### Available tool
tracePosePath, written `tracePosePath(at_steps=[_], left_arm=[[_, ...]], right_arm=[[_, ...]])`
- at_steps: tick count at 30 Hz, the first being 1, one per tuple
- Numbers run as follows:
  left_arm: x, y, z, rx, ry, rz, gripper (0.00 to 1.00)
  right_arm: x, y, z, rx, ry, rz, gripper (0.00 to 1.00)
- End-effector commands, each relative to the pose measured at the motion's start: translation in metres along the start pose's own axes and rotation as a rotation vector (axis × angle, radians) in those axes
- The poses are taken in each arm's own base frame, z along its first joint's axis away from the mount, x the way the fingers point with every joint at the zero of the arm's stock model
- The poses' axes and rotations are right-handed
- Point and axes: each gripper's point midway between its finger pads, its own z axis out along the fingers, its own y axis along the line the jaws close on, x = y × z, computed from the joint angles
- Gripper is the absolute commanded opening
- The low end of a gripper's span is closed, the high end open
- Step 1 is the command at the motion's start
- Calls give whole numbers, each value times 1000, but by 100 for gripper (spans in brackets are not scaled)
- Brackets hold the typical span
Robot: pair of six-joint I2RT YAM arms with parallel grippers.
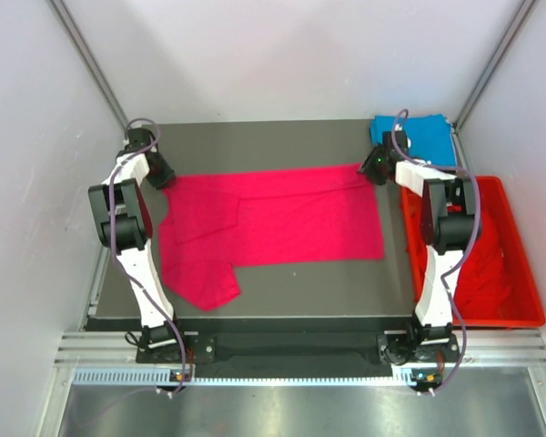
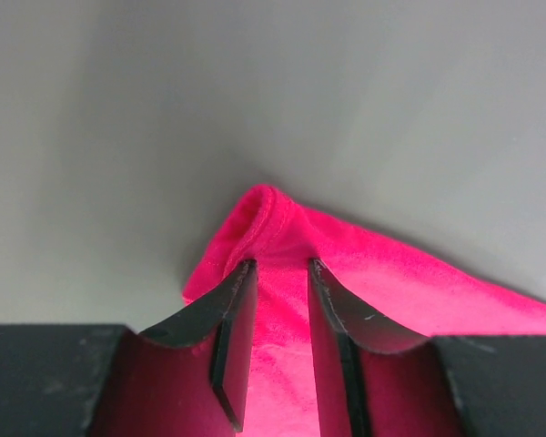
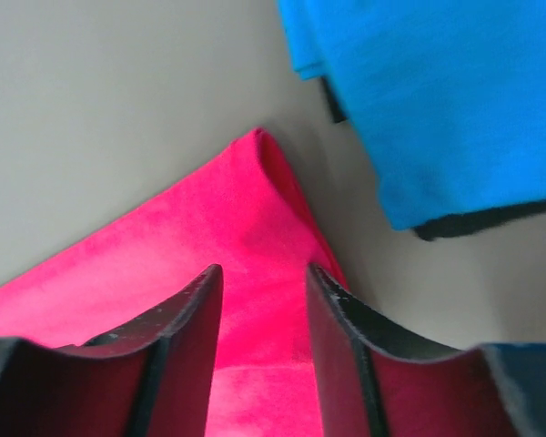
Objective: Fold and stack the t-shirts
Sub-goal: Fold the tshirt
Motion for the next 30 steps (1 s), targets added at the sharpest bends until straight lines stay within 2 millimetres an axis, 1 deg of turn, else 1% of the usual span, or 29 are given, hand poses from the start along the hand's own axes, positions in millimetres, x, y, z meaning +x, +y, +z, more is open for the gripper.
tracePosePath(at_steps=[1, 2, 3, 4, 5, 6, 7, 8, 9, 10, 11, 13, 14, 15, 16, 17, 18, 19, 20, 21, 22, 23, 24, 25, 26, 27, 28, 29, 30], left_arm=[[-16, 34, -17, -118, -44, 6, 35], [-18, 30, -25, -110, -40, 7, 35], [-26, 22, -39, -83, -63, 9, 36], [-27, 20, -46, -75, -72, 2, 37], [-21, 14, -49, -37, -59, -2, 37], [-24, 5, -62, -4, -81, 1, 38], [-19, -2, -67, 37, -76, 6, 38], [-4, -1, -65, 42, -50, 7, 38], [-7, -9, -73, 74, -82, 21, 39], [-1, -9, -74, 80, -76, 27, 39], [10, -4, -72, 75, -52, 34, 39], [17, -2, -76, 68, -40, 45, 39], [23, 5, -75, 42, -30, 54, 39], [25, 8, -81, 25, -30, 59, 39], [29, 13, -84, 4, -19, 63, 40], [36, 19, -86, -17, -11, 68, 40], [31, 22, -99, -30, -47, 69, 40], [31, 22, -105, -32, -66, 66, 40], [40, 28, -107, -47, -59, 58, 38], [37, 25, -122, -37, -92, 32, 38], [40, 25, -128, -33, -98, 21, 38], [53, 29, -130, -37, -86, -9, 38], [47, 34, -148, -65, -146, -23, 38], [50, 38, -154, -77, -160, -38, 38], [61, 43, -157, -86, -154, -60, 39], [59, 43, -172, -78, -196, -81, 39], [66, 43, -177, -69, -192, -102, 39], [77, 46, -187, -66, -191, -127, 38], [82, 53, -191, -97, -192, -156, 39]], right_arm=[[-23, -17, -26, 94, -83, -18, 44], [-27, -17, -32, 96, -95, -26, 47], [-24, -18, -37, 96, -93, -34, 47], [-29, -11, -47, 73, -108, -43, 48], [-28, -8, -50, 60, -105, -59, 47], [-24, -9, -52, 51, -93, -66, 46], [-22, -1, -55, 5, -85, -76, 43], [-20, 3, -55, -25, -83, -93, 36], [-11, 3, -53, -48, -66, -100, 33], [-7, 9, -53, -91, -49, -109, 29], [-2, 10, -51, -104, -35, -120, 25], [8, 10, -50, -107, 4, -132, 25], [12, 11, -52, -108, 17, -137, 27], [20, 6, -54, -100, 36, -133, 29], [20, 11, -63, -116, 31, -127, 31], [26, 10, -69, -104, 49, -122, 38], [33, 7, -74, -87, 65, -115, 41], [29, 6, -84, -60, 45, -107, 44], [37, 5, -90, -31, 61, -86, 50], [52, -5, -97, 23, 103, -69, 52], [54, -4, -105, 32, 99, -51, 53], [65, 2, -110, 24, 117, -65, 54], [80, -1, -114, 35, 147, -74, 54], [84, 7, -124, 11, 140, -89, 54], [100, 20, -130, -21, 153, -130, 54], [115, 23, -133, -40, 159, -154, 54], [120, 34, -143, -83, 145, -179, 54], [148, 42, -148, -118, 179, -229, 54], [158, 48, -151, -146, 183, -250, 53]])
